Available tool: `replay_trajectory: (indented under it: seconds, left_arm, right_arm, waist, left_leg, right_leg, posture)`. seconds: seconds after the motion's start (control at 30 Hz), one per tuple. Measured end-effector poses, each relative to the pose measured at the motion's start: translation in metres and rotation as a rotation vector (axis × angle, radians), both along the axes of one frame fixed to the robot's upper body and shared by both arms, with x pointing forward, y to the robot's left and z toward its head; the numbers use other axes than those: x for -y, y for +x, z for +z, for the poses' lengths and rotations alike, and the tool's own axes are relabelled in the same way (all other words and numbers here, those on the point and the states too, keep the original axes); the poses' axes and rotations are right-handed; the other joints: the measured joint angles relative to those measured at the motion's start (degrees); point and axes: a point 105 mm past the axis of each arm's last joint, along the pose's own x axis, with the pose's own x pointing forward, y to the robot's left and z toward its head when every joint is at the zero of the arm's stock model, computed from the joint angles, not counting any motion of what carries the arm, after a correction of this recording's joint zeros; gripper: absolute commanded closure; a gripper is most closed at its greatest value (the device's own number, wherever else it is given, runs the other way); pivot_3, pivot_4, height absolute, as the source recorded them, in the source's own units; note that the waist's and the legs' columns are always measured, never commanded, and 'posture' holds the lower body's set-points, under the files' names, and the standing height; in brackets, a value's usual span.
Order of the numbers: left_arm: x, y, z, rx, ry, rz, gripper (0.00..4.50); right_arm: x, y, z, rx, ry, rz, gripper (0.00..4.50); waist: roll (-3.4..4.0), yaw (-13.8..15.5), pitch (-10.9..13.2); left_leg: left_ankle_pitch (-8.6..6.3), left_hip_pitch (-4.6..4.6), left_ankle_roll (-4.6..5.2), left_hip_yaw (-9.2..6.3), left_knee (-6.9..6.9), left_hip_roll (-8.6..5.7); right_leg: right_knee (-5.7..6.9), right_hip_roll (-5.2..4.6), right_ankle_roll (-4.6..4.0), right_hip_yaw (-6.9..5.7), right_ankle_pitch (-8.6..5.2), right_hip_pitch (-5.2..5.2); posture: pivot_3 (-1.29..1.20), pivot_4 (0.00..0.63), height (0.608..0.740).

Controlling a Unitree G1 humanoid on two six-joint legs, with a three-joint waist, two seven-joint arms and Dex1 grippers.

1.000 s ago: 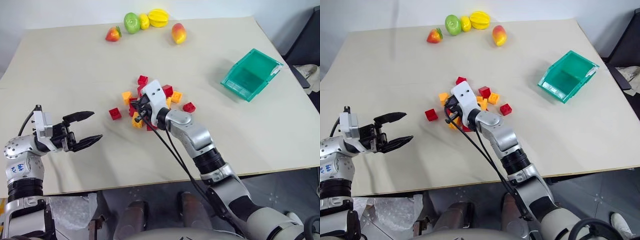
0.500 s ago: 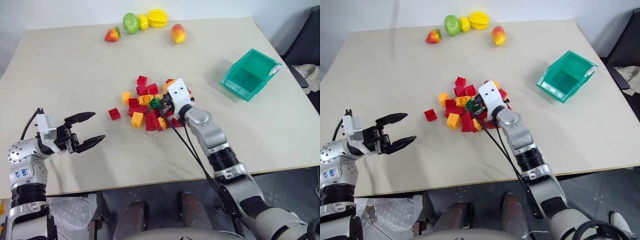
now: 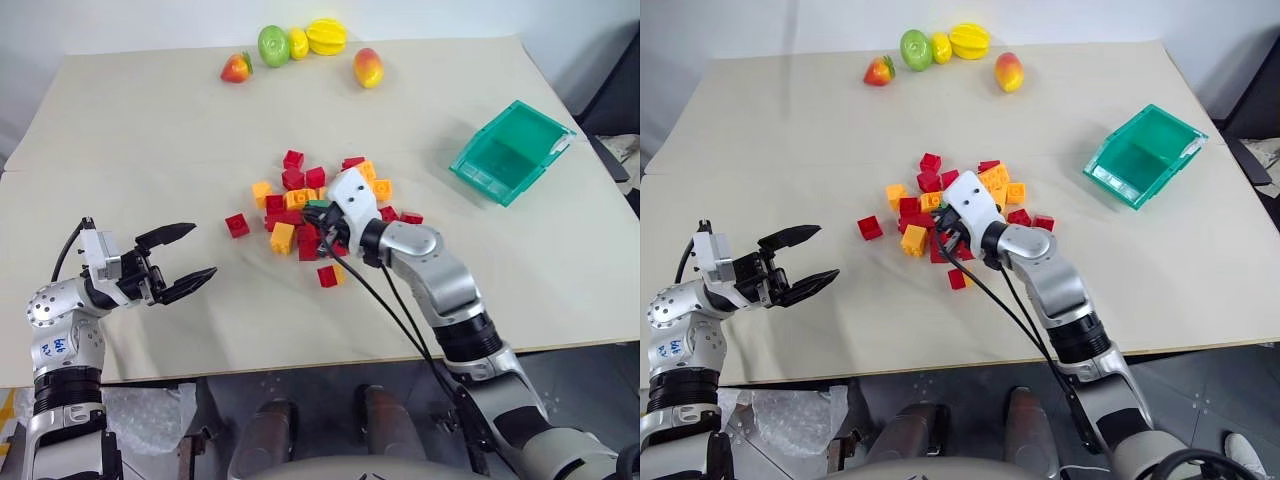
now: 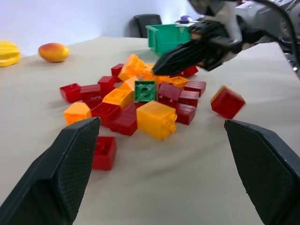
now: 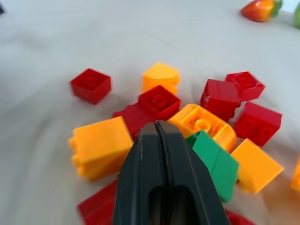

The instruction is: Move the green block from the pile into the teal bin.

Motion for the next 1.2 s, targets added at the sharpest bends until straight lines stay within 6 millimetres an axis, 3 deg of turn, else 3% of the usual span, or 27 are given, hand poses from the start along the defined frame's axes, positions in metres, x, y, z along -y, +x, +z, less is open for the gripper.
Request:
replay_trajectory:
  seconds: [0.1, 0.17, 0.27, 0.53, 0.63, 0.67, 0.87, 1.07, 1.2]
  left_arm:
    - [0.000, 0.000, 0.000, 0.000, -0.001, 0.002, 0.00]
    - [-0.001, -0.001, -0.002, -0.006, -0.001, 0.007, 0.00]
    - [-0.001, -0.002, -0.005, -0.017, -0.002, 0.008, 0.00]
    - [-0.002, -0.002, -0.004, -0.015, -0.002, 0.010, 0.00]
    - [-0.002, -0.002, -0.005, -0.018, -0.002, 0.011, 0.00]
    - [-0.002, -0.001, -0.004, -0.017, -0.002, 0.011, 0.00]
    - [-0.003, 0.001, 0.002, 0.003, 0.004, 0.010, 0.00]
    - [-0.003, 0.001, 0.003, 0.005, 0.004, 0.011, 0.00]
    - [0.001, 0.002, 0.005, 0.015, 0.010, -0.013, 0.00]
  right_arm:
    - [0.025, -0.006, 0.005, 0.005, -0.033, 0.040, 4.47]
    - [0.064, -0.006, 0.003, -0.018, -0.089, 0.020, 4.47]
    - [0.099, -0.009, 0.010, -0.041, -0.113, 0.006, 3.91]
    - [0.161, -0.028, 0.023, -0.093, -0.166, -0.013, 1.27]
    - [0.174, -0.030, 0.029, -0.085, -0.178, -0.047, 0.27]
    - [0.175, -0.031, 0.027, -0.100, -0.177, -0.053, 0.01]
    - [0.154, -0.036, 0.033, -0.148, -0.154, -0.058, 0.01]
    - [0.106, -0.027, 0.035, -0.219, -0.037, -0.094, 0.01]
    - [0.046, -0.004, 0.034, -0.310, 0.052, -0.201, 0.01]
  waist:
    - [0.00, 0.09, 0.00]
    - [0.00, 0.38, 0.00]
    - [-0.02, 0.17, 0.01]
    - [-0.01, 0.18, 0.02]
    - [-0.02, 0.19, 0.02]
    - [-0.02, 0.18, 0.02]
    - [-0.02, 0.04, 0.02]
    - [-0.01, 0.17, 0.02]
    - [-0.01, -0.31, 0.01]
  left_leg:
    - [0.00, 0.00, 0.01, -0.02, -0.03, 0.00]
    - [-0.04, 0.00, 0.08, -0.01, -0.02, -0.03]
    - [-0.05, -0.01, 0.07, 0.08, -0.05, 0.05]
    - [-0.06, 0.00, 0.04, 0.18, -0.04, 0.11]
    - [-0.06, 0.01, 0.03, 0.17, -0.04, 0.14]
    - [-0.06, 0.01, 0.03, 0.18, -0.04, 0.14]
    - [-0.06, 0.01, 0.02, 0.17, -0.03, 0.17]
    - [-0.05, -0.01, -0.02, 0.12, -0.04, 0.18]
    - [0.02, -0.01, -0.14, 0.13, -0.04, 0.19]
  right_leg:
    - [-0.04, 0.00, 0.00, -0.04, 0.00, 0.02]
    - [-0.14, -0.01, 0.01, -0.08, 0.00, 0.09]
    - [-0.24, 0.04, 0.01, -0.09, 0.00, 0.08]
    - [-0.36, 0.02, 0.05, -0.07, 0.02, 0.12]
    - [-0.47, 0.03, 0.05, -0.08, 0.02, 0.13]
    - [-0.47, 0.02, 0.05, -0.08, 0.02, 0.12]
    - [-0.51, 0.02, 0.05, -0.05, 0.02, 0.11]
    - [-0.46, 0.00, 0.04, -0.09, 0.02, 0.09]
    - [-0.06, 0.02, -0.04, -0.03, 0.00, -0.10]
  posture:
    - [0.00, 0.150, 0.740]
    - [0.00, 0.150, 0.740]
    - [0.00, 0.150, 0.740]
    - [0.00, 0.150, 0.740]
    - [0.00, 0.150, 0.740]
    - [0.00, 0.150, 0.740]
    - [0.00, 0.150, 0.740]
    - [0.00, 0.150, 0.740]
    - [0.00, 0.150, 0.740]
